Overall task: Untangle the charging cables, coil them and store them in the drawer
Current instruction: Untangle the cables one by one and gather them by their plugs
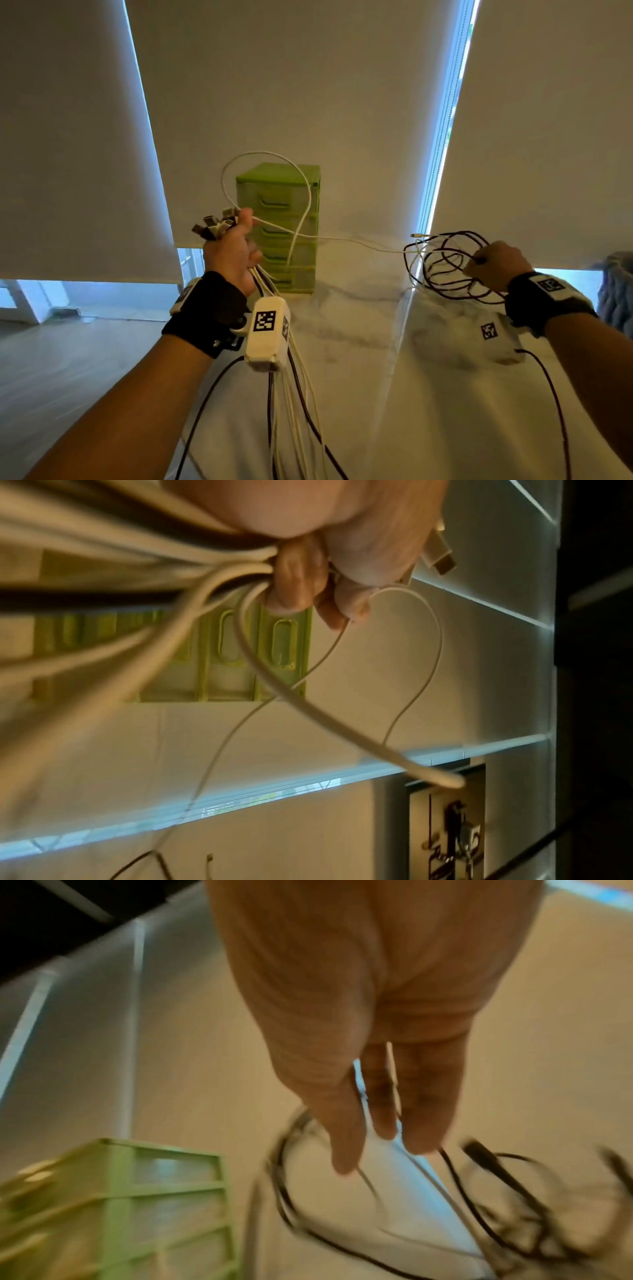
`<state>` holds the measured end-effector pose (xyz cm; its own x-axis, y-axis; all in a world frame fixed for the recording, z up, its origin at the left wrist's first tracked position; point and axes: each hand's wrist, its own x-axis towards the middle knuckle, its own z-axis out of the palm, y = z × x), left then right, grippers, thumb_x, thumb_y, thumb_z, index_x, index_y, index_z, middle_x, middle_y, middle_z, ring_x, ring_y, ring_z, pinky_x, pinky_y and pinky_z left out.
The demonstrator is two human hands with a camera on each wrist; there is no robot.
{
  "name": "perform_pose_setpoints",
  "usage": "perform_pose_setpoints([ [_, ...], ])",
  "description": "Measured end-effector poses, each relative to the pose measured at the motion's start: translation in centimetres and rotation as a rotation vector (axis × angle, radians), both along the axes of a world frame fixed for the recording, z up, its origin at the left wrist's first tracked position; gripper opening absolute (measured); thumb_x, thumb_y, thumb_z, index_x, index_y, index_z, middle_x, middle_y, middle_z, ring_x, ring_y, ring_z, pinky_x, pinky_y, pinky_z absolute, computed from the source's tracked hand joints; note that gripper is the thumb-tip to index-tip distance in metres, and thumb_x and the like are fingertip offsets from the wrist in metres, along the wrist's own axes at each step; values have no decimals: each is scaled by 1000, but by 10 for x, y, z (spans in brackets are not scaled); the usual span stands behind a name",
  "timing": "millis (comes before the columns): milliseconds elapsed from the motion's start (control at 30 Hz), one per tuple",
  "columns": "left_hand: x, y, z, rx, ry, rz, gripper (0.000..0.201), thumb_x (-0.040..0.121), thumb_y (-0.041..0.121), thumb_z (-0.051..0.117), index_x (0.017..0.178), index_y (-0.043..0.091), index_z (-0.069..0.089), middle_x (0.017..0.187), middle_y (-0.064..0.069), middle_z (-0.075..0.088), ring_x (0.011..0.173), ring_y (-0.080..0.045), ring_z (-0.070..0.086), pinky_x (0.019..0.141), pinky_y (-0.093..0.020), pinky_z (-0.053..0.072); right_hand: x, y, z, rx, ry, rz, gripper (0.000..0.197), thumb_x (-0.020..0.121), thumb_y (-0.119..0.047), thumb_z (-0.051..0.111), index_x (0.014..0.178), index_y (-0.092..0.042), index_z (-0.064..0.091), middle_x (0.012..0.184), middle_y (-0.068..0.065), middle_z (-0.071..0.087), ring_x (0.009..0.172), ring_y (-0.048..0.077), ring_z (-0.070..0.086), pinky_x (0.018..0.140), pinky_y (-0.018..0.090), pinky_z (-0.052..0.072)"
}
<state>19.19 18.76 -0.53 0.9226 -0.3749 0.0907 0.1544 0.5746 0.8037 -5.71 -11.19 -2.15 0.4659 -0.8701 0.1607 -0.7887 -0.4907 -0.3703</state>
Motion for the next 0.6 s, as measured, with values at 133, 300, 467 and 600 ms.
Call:
perform_pose_setpoints([
  [133, -7, -8, -1, 120, -49, -69, 13, 91, 25, 65, 85, 15, 60, 72, 2, 49, 35, -3, 25, 33, -17, 22, 17, 23, 6, -67, -120, 162, 48, 79, -18, 78, 124, -11, 62, 116, 9, 64, 109, 28, 59, 89, 29, 41],
  [300, -30, -26, 1, 53, -113, -244, 12, 92, 23, 61, 84, 14, 59, 72, 5, 62, 35, -1, 26, 34, -16, 22, 58, 107, 8, 483, -44, 619, 47, 79, -27, 78, 118, -40, 53, 87, 5, 70, 74, 20, 64, 76, 30, 54],
  [467, -46, -39, 6, 20, -174, -399, 13, 92, 27, 56, 88, 16, 63, 66, 7, 59, 35, -1, 25, 35, -15, 18, 86, 121, 7, 228, 5, 641, 22, 94, -29, 57, 97, -13, 72, 87, 8, 72, 68, 13, 65, 73, 26, 53],
  [600, -53, -56, -7, 113, -197, -487, 9, 95, 21, 53, 92, 16, 59, 56, 8, 51, 33, -1, 25, 31, -13, 21, 62, 126, 40, 413, -440, 723, 21, 97, -21, 54, 91, -8, 69, 76, 8, 68, 67, 13, 68, 64, 20, 53],
])
